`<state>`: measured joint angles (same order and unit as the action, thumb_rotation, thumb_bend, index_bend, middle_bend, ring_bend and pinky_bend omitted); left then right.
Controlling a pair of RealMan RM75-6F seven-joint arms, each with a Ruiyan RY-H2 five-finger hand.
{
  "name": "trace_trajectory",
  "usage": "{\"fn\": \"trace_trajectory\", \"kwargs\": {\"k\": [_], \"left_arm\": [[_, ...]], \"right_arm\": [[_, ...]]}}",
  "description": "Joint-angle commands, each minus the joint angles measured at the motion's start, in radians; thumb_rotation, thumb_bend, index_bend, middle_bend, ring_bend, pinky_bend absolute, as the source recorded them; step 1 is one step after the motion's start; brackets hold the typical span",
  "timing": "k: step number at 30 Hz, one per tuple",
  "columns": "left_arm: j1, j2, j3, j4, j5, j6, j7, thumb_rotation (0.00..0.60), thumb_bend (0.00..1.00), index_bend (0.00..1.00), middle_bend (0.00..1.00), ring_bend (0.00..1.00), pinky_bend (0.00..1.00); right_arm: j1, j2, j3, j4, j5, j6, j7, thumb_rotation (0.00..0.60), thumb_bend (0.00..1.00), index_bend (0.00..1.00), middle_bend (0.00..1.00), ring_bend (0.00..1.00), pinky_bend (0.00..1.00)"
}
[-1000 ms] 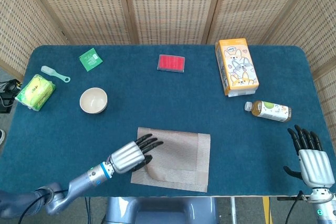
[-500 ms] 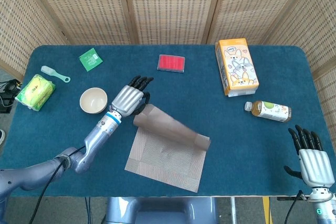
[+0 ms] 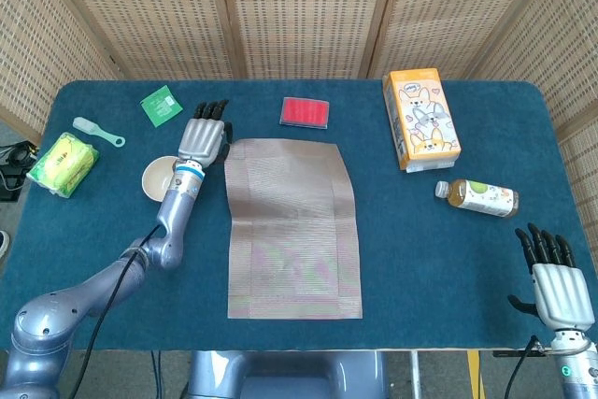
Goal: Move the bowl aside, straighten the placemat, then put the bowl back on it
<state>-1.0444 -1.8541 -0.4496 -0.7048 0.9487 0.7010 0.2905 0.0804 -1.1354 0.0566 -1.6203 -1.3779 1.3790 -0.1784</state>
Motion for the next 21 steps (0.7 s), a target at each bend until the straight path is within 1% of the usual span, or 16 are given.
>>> {"fn": "trace_trajectory", "kwargs": {"k": [1,5,9,11,12,15,17,19,21], "left_arm": [[0.013,0.020,-0.022,-0.051,-0.001,0.049,-0.032,0.600,0.00,0.00,0.00,0.00,0.00],[0.060,0.096,-0.004,-0.154,0.027,0.112,-0.029,0.600,0.00,0.00,0.00,0.00,0.00],[0.136,0.209,0.018,-0.326,0.048,0.204,0.006,0.600,0.00,0.00,0.00,0.00,0.00],[0.191,0.281,0.032,-0.447,0.048,0.258,0.035,0.600,0.00,0.00,0.00,0.00,0.00],[0.227,0.324,0.042,-0.524,0.045,0.297,0.055,0.600,0.00,0.00,0.00,0.00,0.00],[0.321,0.416,0.074,-0.698,0.033,0.394,0.108,0.600,0.00,0.00,0.00,0.00,0.00],[0.414,0.505,0.112,-0.871,0.016,0.485,0.149,0.600,0.00,0.00,0.00,0.00,0.00],[0.473,0.568,0.145,-0.975,0.022,0.536,0.164,0.600,0.00,0.00,0.00,0.00,0.00],[0.529,0.618,0.184,-1.050,0.050,0.590,0.170,0.600,0.00,0.00,0.00,0.00,0.00]], "right_arm": [[0.001,-0.002,-0.003,0.002,-0.004,-0.002,-0.001,0.600,0.00,0.00,0.00,0.00,0.00],[0.006,-0.006,-0.012,0.007,-0.028,-0.003,-0.005,0.600,0.00,0.00,0.00,0.00,0.00],[0.022,-0.008,-0.032,0.016,-0.093,-0.007,-0.021,0.600,0.00,0.00,0.00,0.00,0.00],[0.038,-0.005,-0.045,0.020,-0.144,-0.011,-0.031,0.600,0.00,0.00,0.00,0.00,0.00],[0.050,-0.001,-0.053,0.020,-0.178,-0.017,-0.031,0.600,0.00,0.00,0.00,0.00,0.00],[0.089,0.007,-0.069,0.028,-0.267,-0.033,-0.011,0.600,0.00,0.00,0.00,0.00,0.00],[0.128,0.006,-0.076,0.049,-0.338,-0.049,-0.002,0.600,0.00,0.00,0.00,0.00,0.00],[0.157,0.000,-0.082,0.060,-0.383,-0.063,0.006,0.600,0.00,0.00,0.00,0.00,0.00],[0.189,-0.009,-0.087,0.068,-0.426,-0.083,0.009,0.600,0.00,0.00,0.00,0.00,0.00]]}}
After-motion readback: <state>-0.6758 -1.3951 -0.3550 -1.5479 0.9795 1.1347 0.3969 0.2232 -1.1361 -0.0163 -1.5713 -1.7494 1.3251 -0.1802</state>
